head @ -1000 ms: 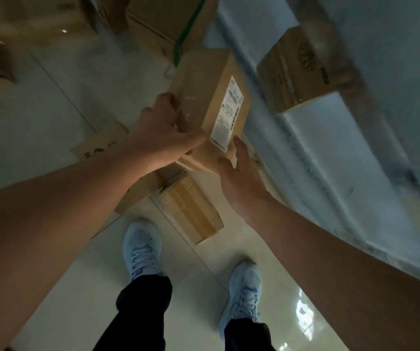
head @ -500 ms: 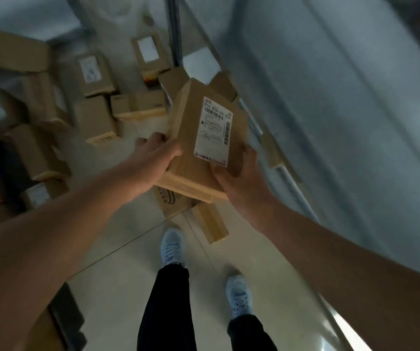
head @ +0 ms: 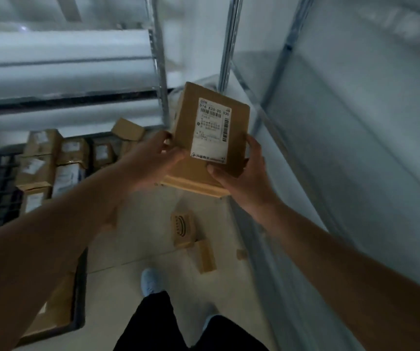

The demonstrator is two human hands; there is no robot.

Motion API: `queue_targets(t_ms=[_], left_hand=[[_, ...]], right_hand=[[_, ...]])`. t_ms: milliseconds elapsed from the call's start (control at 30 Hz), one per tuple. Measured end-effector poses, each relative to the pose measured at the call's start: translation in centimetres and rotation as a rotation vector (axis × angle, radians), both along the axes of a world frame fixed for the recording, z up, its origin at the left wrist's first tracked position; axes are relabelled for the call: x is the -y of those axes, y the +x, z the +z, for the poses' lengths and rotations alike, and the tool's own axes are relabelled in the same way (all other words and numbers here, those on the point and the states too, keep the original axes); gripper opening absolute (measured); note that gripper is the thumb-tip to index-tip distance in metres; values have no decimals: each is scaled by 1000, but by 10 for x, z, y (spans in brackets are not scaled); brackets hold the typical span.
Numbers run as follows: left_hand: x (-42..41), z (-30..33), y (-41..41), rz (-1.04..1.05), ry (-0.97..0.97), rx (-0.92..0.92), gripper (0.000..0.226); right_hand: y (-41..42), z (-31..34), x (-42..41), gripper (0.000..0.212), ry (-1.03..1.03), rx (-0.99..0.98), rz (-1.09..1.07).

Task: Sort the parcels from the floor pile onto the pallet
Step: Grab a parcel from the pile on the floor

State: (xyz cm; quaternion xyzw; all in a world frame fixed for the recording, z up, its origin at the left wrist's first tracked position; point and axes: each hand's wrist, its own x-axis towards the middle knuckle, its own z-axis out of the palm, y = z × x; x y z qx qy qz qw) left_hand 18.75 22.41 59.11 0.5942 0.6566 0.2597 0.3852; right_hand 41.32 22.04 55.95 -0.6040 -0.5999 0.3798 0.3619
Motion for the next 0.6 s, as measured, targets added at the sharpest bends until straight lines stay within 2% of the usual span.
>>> queue_targets(t_ms=[133,300,467,600], left_hand=[[57,82,-20,54,178,-120,42],[122,157,-67,50,322,-145,55],[191,190,-128,88,440,-198,74],[247,200,-178,109,434,-228,82]], right_hand=[[-19,84,38,110,154,33,66],[-69,156,81,114,282,68,236],[-135,192,130,115,325,69,346],[-182,202,173,116,370,124,359]])
